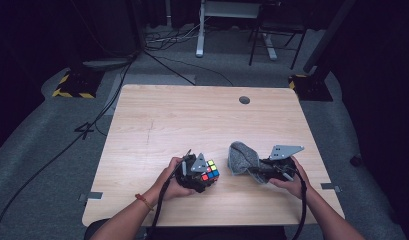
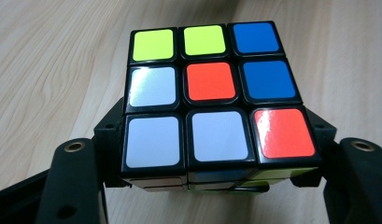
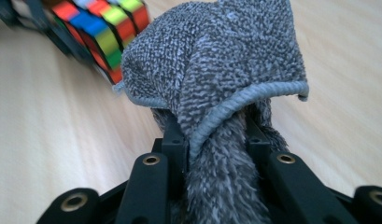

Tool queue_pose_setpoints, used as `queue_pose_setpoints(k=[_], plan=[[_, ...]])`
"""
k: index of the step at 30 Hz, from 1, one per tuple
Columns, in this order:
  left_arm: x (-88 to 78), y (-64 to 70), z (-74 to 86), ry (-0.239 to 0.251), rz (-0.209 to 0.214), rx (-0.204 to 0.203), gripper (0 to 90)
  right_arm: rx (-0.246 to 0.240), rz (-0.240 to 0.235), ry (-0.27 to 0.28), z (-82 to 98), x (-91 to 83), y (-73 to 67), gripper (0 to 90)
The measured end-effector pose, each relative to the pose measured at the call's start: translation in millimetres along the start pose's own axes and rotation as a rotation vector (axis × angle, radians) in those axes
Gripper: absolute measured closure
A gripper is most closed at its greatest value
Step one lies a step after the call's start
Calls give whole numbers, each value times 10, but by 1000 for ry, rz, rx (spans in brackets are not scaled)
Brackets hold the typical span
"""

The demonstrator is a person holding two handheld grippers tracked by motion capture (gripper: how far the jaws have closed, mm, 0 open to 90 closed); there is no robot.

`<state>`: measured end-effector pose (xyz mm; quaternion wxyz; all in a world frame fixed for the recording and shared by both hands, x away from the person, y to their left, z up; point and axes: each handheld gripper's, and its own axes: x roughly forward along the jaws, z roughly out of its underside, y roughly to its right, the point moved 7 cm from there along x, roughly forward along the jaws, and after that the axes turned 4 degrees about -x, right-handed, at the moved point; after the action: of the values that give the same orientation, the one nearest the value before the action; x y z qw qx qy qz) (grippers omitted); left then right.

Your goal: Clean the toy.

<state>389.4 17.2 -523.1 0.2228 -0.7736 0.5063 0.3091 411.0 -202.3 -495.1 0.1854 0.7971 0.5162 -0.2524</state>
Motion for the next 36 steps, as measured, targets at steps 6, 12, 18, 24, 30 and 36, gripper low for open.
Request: queue_pose_setpoints(k=[6, 12, 18, 24, 30, 36], plan=[[88, 129, -164, -8, 22, 62, 327, -32, -70, 82, -285, -28, -223, 706], [75, 233, -285, 31, 51, 114, 329, -77, -100, 42, -289, 95, -361, 705], [14, 249, -286, 57, 88, 123, 335, -88, -122, 26, -252, 124, -389, 707], [-53, 234, -278, 77, 79, 126, 336, -60, -86, 15, -179, 117, -304, 707], [-47, 257, -302, 95, 77, 136, 335, -48, -133, -7, -115, 168, -346, 707], [19, 238, -290, 90, 81, 109, 332, -18, -217, 16, -103, 283, -453, 712]])
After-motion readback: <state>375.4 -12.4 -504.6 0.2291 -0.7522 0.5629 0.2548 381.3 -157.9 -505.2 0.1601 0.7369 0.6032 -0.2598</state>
